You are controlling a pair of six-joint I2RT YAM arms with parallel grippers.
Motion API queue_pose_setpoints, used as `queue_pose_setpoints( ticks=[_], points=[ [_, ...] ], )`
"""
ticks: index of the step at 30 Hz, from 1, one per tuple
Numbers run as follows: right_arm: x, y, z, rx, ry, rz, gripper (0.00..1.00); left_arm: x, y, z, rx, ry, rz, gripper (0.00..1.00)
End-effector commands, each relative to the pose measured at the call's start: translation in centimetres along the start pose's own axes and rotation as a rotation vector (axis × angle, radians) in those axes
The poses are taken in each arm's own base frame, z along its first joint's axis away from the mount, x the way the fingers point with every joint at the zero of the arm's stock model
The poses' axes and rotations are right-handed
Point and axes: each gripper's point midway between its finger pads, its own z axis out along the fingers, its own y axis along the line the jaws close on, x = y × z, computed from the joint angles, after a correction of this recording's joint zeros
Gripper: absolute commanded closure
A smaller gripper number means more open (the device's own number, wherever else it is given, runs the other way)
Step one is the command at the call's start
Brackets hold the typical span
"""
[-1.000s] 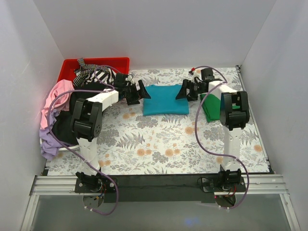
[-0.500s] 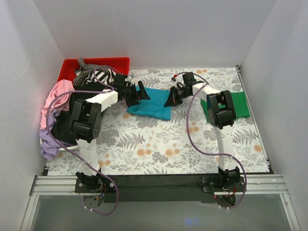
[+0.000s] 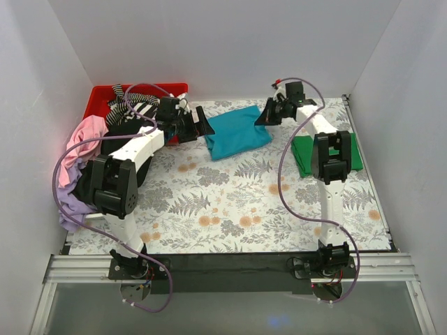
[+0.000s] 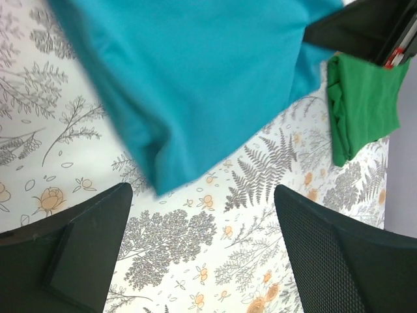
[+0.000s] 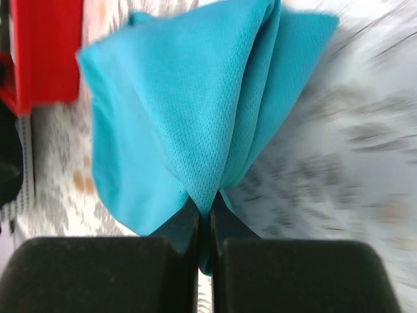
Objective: Fold and stack the t-shirts
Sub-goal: Neatly place the folded tshirt to the corner
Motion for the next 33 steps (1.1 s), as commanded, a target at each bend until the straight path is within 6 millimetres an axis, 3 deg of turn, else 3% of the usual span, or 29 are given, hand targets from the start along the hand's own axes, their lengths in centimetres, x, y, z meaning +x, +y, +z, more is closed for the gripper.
queue_pose_setpoints(
  ticks=[1,7,8,10,13,14,20,25,33],
  points=[
    [-5.9,-1.7,-3.5,0.049,-0.151,-0.014,0.99,-3.6,-2.5,-3.1,0.019,-0.101,0.07,0.1],
    [-10.0,-6.5,-8.0,0.154,-0.252,-0.011,0.99,-2.7,-2.7,-2.4,0.056,-0.054,0.059,0.1],
    [-10.7,-8.6,-9.4,0.198,-0.278,0.006,0.99,-2.5,-2.7,-2.2,0.06,-0.045,0.055,0.1],
    [-11.9,-10.7,-11.7,0.245,-0.318,0.011,0.99,-2.1,-2.8,-2.0,0.077,-0.03,0.049,0.1],
    [-12.5,-13.3,-13.7,0.29,-0.347,0.035,0.99,-1.5,-2.8,-1.5,0.097,-0.001,0.039,0.1],
    [-12.8,-15.0,-15.0,0.312,-0.368,0.054,0.99,-1.5,-2.9,-1.4,0.106,0.001,0.035,0.1],
    [-12.7,-21.3,-19.9,0.43,-0.421,0.118,0.99,-0.5,-2.5,-0.5,0.121,0.037,0.024,0.1],
    [-13.8,-24.3,-23.1,0.502,-0.485,0.123,0.99,0.2,-2.2,0.3,0.135,0.067,0.013,0.1],
    [-15.5,-27.0,-25.3,0.645,-0.543,0.017,0.99,0.9,-1.7,0.8,0.135,0.09,0.012,0.1]
  ],
)
